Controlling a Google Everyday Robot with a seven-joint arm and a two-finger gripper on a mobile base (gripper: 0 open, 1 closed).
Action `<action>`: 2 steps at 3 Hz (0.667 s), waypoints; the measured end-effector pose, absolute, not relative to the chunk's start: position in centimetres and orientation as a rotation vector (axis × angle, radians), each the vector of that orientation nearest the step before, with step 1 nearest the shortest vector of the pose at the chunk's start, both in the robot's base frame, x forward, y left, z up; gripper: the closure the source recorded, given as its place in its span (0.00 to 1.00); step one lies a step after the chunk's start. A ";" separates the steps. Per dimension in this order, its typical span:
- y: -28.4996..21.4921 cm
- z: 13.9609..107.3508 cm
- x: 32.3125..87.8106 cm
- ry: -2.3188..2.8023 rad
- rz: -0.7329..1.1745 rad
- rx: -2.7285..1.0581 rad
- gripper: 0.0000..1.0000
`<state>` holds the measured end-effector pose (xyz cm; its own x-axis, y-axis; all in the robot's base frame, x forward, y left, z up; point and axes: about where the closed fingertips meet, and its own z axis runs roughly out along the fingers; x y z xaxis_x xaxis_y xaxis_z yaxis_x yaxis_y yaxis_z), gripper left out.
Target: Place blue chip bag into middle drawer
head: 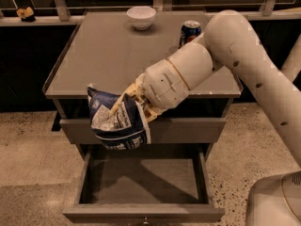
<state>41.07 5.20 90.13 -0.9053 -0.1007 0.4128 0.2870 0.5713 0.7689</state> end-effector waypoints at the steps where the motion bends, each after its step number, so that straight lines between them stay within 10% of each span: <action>1: 6.3 89.2 41.6 -2.375 -1.271 -0.134 1.00; 2: 7.8 85.8 41.7 -2.353 -1.332 -0.159 1.00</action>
Offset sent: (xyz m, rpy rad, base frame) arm 0.0064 0.0679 -0.0683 0.2013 -0.0009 -0.1226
